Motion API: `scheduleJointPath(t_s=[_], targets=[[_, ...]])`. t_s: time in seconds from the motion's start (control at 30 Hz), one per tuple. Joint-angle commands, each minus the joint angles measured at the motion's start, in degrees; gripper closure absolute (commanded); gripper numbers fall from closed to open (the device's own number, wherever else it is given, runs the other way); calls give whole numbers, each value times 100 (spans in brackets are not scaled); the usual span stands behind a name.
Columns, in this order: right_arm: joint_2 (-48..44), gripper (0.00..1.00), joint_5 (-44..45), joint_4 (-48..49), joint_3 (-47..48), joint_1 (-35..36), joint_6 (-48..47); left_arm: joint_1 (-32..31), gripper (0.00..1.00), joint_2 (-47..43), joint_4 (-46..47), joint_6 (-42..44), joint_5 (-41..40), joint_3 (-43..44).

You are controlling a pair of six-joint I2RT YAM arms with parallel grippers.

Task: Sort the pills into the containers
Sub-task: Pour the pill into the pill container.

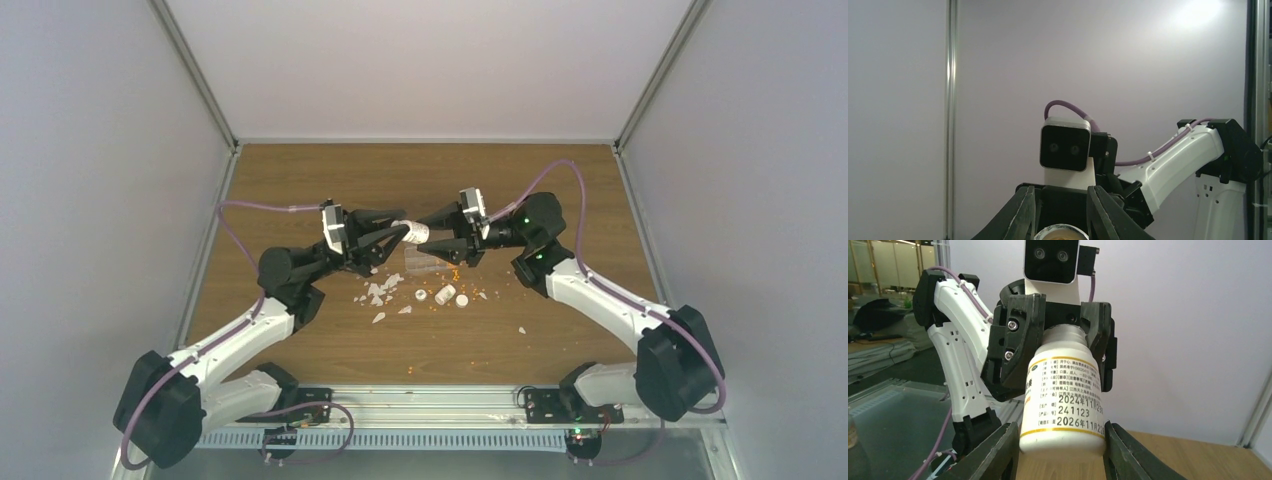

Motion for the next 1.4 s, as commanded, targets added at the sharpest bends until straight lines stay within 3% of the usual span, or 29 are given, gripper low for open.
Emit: scheduleJointPath(t_s=[0.0,0.43,1.37], targets=[[130,0,-123,234,171,43,-47,-68,67,31,470,-67,-47,49],[625,0,295,2278,-25,227,1255,-130,65,144,901,-39,-219,-23],[941,1,260,3229,189,335,1939,-130,65,188,1070,-57,-365,-108]])
